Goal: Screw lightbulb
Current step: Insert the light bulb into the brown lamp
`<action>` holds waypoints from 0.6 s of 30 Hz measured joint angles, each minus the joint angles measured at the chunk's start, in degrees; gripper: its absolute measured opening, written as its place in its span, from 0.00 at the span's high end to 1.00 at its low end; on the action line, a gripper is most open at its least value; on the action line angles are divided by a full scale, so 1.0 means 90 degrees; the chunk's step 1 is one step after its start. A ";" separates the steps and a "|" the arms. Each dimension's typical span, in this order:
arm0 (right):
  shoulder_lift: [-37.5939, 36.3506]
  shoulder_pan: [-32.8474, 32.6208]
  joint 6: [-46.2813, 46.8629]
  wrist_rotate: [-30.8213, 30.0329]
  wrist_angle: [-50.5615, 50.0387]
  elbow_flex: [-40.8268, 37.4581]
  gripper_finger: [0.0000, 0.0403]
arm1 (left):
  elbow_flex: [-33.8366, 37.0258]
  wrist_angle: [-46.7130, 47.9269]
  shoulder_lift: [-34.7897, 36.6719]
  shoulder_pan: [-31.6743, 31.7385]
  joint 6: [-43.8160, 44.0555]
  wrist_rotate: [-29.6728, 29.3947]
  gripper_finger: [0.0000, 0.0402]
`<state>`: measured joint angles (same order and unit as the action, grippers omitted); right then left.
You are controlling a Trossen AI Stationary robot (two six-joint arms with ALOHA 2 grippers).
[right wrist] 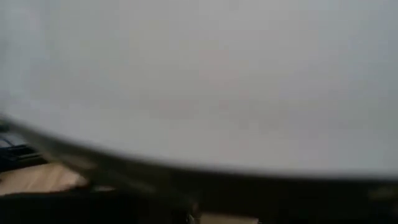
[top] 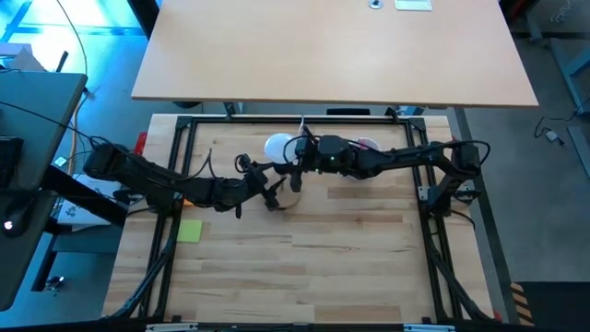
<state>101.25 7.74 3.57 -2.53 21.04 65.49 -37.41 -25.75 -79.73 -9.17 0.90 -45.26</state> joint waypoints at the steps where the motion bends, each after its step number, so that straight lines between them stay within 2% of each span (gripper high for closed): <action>1: 0.0000 0.0005 -0.0042 0.0001 0.0006 -0.0002 0.67 | -0.0010 0.0153 0.0109 0.0000 0.0005 0.0077 0.35; 5: 0.0000 -0.0007 -0.0261 0.0053 0.0004 -0.0002 0.67 | 0.0008 0.0497 0.0474 0.0045 -0.0111 0.0478 0.25; 10: 0.0000 0.0001 -0.0403 0.0075 0.0009 -0.0005 0.67 | 0.0178 0.0400 0.0564 0.0460 -0.0436 0.1244 0.26; 13: 0.0005 -0.0011 -0.0542 0.0121 0.0195 -0.0085 0.67 | 0.0557 -0.0446 0.0431 0.0738 -0.0447 0.1849 0.28; 18: 0.0009 -0.0023 -0.0385 0.0150 0.1200 -0.0578 0.67 | 0.1289 -0.2544 0.0186 0.0901 -0.0677 0.2324 0.33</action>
<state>101.34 7.53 0.10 -1.19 31.85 60.30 -25.81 -48.64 -78.06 -1.06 -5.19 -24.34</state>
